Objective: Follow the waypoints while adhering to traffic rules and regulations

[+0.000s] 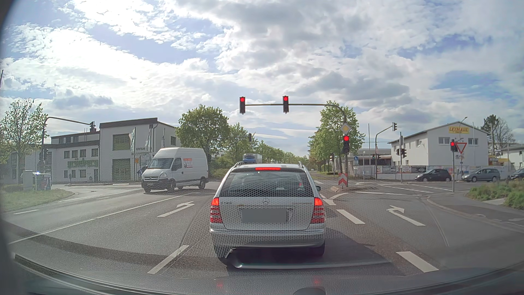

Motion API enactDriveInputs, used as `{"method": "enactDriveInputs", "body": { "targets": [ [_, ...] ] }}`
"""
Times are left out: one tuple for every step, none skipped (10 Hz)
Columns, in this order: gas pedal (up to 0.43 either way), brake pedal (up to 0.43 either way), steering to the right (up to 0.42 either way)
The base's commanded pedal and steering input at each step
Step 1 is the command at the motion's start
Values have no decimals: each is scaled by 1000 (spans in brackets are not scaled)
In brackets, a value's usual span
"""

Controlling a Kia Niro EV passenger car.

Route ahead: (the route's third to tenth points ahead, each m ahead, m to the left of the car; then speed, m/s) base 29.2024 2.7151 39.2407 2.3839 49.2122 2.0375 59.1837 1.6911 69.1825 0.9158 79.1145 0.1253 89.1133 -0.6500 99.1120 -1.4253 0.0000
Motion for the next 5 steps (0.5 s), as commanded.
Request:
{"method": "enactDriveInputs", "body": {
  "targets": [
    [0,268,1],
    [0,268,1],
    [0,274,1],
    [0,268,1],
    [0,268,1]
  ]
}}
